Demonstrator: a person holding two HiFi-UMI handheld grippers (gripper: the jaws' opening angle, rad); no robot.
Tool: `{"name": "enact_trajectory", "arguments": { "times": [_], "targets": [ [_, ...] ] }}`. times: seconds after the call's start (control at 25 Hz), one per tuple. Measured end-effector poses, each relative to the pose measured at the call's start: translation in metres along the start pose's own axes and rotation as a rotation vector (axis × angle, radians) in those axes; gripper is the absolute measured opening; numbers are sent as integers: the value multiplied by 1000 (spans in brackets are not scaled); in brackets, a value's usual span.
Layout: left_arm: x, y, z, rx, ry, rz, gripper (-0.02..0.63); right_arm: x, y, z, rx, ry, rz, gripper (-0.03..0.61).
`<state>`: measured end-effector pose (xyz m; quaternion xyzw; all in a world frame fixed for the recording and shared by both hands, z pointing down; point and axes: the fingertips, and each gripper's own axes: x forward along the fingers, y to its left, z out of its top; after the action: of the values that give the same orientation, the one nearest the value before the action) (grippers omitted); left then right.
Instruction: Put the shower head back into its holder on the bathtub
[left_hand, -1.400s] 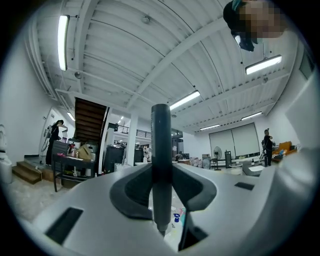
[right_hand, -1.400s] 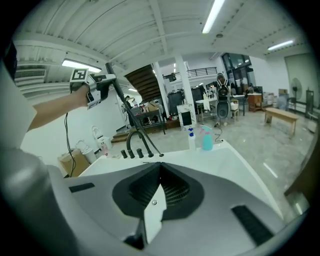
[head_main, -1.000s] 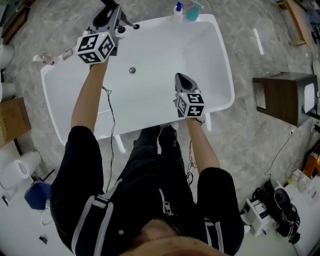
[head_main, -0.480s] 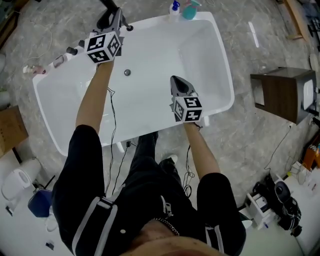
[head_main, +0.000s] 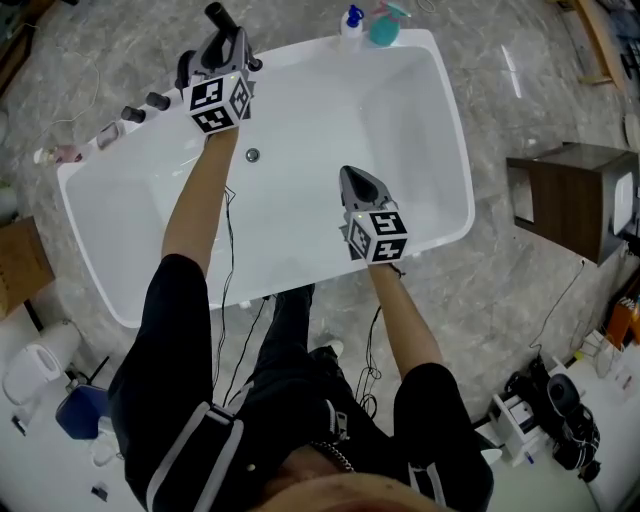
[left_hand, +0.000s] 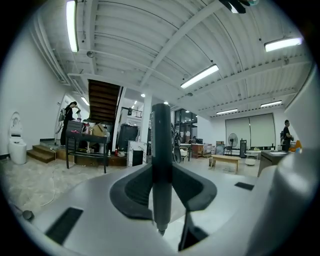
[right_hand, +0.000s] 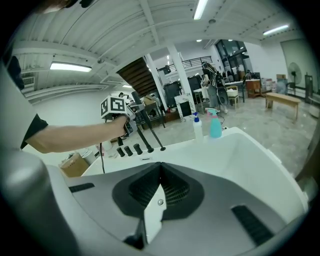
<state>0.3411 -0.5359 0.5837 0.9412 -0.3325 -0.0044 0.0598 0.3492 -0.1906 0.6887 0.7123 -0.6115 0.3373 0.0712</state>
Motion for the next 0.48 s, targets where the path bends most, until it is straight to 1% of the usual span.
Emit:
{"name": "enact_trajectory", "arguments": {
  "times": [0.24, 0.36, 0.48],
  "targets": [
    [26, 14, -52, 34, 40, 28, 130, 17, -6, -22, 29, 26, 19, 9],
    [35, 24, -77, 35, 56, 45, 131, 21, -10, -38, 54, 44, 31, 9],
    [44, 30, -99, 38, 71, 39, 132, 25, -17, -51, 76, 53, 31, 9]
  ]
}}
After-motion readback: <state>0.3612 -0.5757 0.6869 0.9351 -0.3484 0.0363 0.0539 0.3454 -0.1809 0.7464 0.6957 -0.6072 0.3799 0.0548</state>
